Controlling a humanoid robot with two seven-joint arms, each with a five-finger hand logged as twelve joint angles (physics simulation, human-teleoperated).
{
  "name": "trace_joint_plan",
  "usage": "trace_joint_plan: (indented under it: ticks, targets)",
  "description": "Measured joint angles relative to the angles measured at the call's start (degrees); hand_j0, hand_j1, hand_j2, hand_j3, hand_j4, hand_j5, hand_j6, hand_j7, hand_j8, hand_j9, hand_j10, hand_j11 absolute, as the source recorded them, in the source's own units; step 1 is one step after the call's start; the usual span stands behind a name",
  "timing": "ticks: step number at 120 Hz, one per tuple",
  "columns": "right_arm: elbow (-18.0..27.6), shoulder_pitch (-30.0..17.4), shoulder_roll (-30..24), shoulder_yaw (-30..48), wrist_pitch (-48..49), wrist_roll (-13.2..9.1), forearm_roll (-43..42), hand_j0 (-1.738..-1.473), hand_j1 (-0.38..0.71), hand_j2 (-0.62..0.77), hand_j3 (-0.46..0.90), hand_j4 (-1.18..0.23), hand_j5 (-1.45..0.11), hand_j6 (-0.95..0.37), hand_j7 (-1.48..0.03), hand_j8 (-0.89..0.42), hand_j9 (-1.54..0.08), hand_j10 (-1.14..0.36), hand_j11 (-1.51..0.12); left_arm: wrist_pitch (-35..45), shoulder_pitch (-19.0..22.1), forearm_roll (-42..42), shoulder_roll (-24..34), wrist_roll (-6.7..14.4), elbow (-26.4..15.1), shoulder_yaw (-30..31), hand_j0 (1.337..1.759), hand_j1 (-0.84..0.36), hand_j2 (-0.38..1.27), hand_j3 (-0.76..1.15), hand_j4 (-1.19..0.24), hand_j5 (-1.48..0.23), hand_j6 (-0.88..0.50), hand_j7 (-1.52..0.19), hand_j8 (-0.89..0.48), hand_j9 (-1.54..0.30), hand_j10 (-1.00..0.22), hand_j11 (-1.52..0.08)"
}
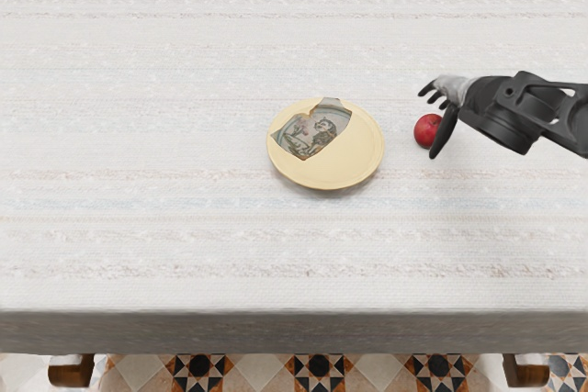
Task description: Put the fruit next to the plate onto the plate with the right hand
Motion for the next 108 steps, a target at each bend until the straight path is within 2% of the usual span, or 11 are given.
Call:
trace_joint_plan:
  ticks: [27, 67, 96, 108]
  targets:
    - [-2.8, -0.2, 1.5, 0.0, -0.3, 0.0, -0.1, -1.658, -0.08, -0.04, 0.0, -0.23, -0.3, -0.23, -0.3, -0.23, -0.3, -0.23, -0.3, 0.0, 0.0, 0.0, 0.0, 0.0, 0.0, 0.0, 1.658, 0.34, 0.0, 0.0, -0.01, -0.01, -0.01, -0.01, -0.01, -0.01, -0.01, -0.01]
    - [-3.2, -3.7, 2.6, -0.3, -9.2, 0.0, -0.7, -1.658, -0.07, -0.05, 0.0, -0.24, -0.31, -0.24, -0.3, -0.24, -0.31, -0.24, -0.31, 0.0, 0.0, 0.0, 0.0, 0.0, 0.0, 0.0, 1.658, 0.34, 0.0, 0.0, -0.01, -0.01, -0.01, -0.01, -0.01, -0.01, -0.01, -0.01]
    - [-3.3, -4.1, 4.7, -0.6, -10.8, 0.0, -1.2, -1.658, 0.03, -0.06, 0.0, -0.32, -0.42, -0.32, -0.42, -0.32, -0.42, -0.32, -0.42, 0.0, 0.0, 0.0, 0.0, 0.0, 0.0, 0.0, 1.658, 0.34, 0.0, 0.0, -0.01, -0.01, -0.01, -0.01, -0.01, -0.01, -0.01, -0.01]
    - [-3.4, -4.1, 5.6, -0.6, -11.1, 0.0, -1.2, -1.658, 0.06, -0.07, 0.0, -0.35, -0.44, -0.35, -0.45, -0.32, -0.45, -0.35, -0.45, 0.0, 0.0, 0.0, 0.0, 0.0, 0.0, 0.0, 1.658, 0.34, 0.0, 0.0, -0.01, -0.01, -0.01, -0.01, -0.01, -0.01, -0.01, -0.01]
